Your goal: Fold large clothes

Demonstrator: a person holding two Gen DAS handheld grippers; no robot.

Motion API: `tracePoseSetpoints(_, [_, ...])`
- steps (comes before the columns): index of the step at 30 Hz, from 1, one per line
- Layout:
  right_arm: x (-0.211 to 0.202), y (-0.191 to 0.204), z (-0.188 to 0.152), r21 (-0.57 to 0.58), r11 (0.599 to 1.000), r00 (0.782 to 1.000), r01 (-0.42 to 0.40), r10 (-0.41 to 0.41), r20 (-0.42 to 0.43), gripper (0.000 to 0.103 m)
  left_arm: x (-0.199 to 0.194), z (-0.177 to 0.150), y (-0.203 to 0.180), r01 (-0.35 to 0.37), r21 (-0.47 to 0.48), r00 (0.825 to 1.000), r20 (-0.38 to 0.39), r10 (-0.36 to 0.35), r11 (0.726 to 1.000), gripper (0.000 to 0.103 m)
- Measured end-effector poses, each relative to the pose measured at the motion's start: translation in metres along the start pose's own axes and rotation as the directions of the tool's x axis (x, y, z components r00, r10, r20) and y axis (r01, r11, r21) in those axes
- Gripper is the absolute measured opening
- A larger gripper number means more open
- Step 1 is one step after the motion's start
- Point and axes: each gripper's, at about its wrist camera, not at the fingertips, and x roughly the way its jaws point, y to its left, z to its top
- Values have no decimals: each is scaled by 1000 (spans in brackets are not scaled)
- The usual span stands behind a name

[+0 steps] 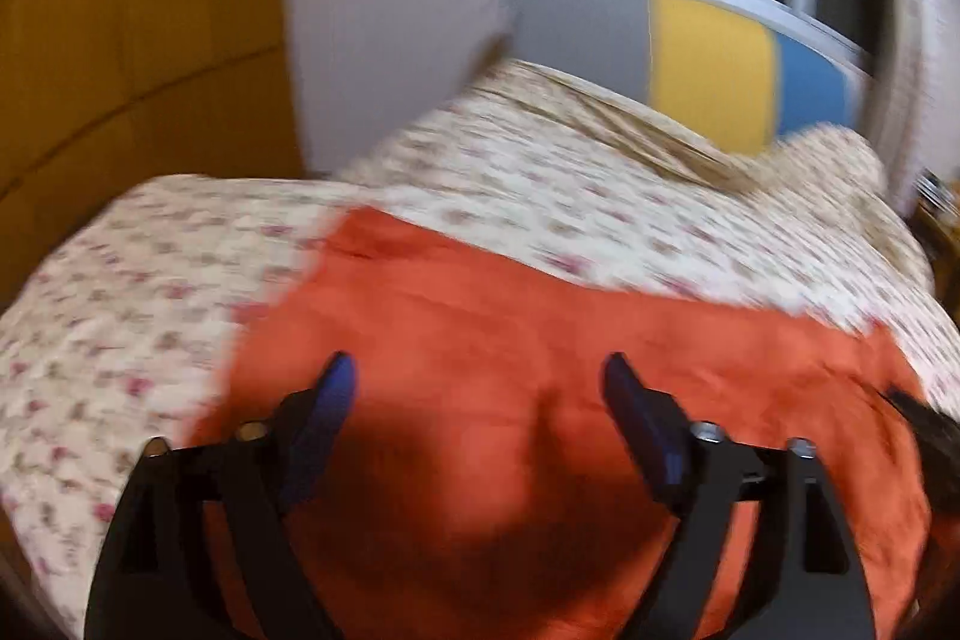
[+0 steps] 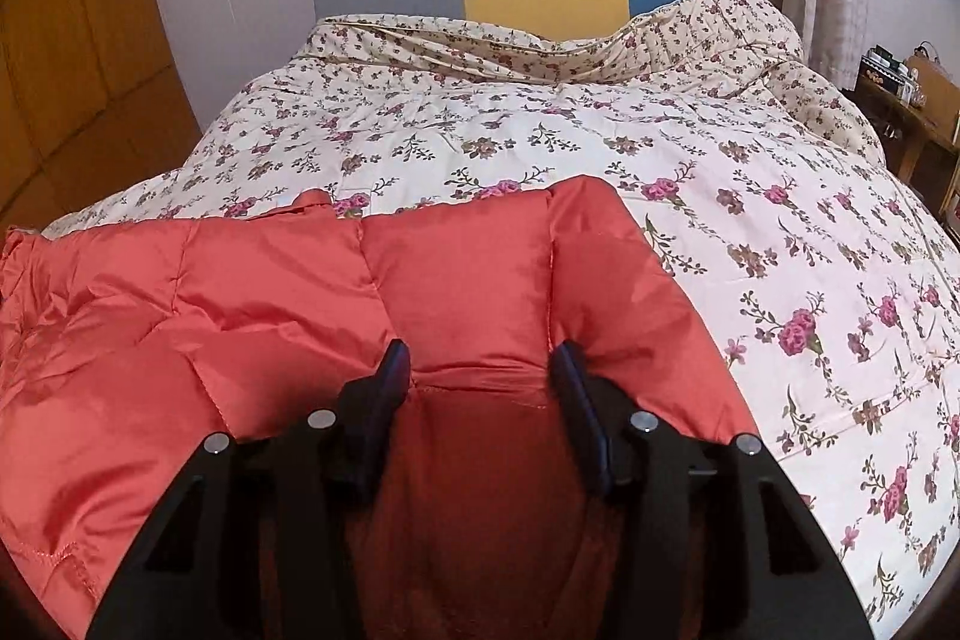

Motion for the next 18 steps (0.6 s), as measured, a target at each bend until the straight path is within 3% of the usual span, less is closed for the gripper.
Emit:
tracePoseSetpoints(3, [0,2,0,-1,1000,1000,1,-1,1,50,22,2,31,-86,-88,995,-54,81,992,88])
tracePoseSetpoints(4, [0,2,0,-2,1000,1000,1,-1,1,50,36,-4,44,-99,-120,991,-103,87,988,88])
tracePoseSetpoints(7, [0,3,0,-4,1000,1000,1,-1,3,50,59,-23,64,-45,-222,985,-170,6,974,95])
tracePoseSetpoints(10, [0,4,0,-4,1000,1000,1,-1,2,51,69,-28,62,-42,-223,983,-182,0,974,100])
tracePoseSetpoints(14, [0,3,0,-5,1000,1000,3,-3,2,51,82,-28,67,-3,-259,975,-214,-54,966,100])
tracePoseSetpoints(18, [-1,2,1,0,1000,1000,-6,6,0,51,77,-26,65,-5,-262,976,-212,-53,965,100])
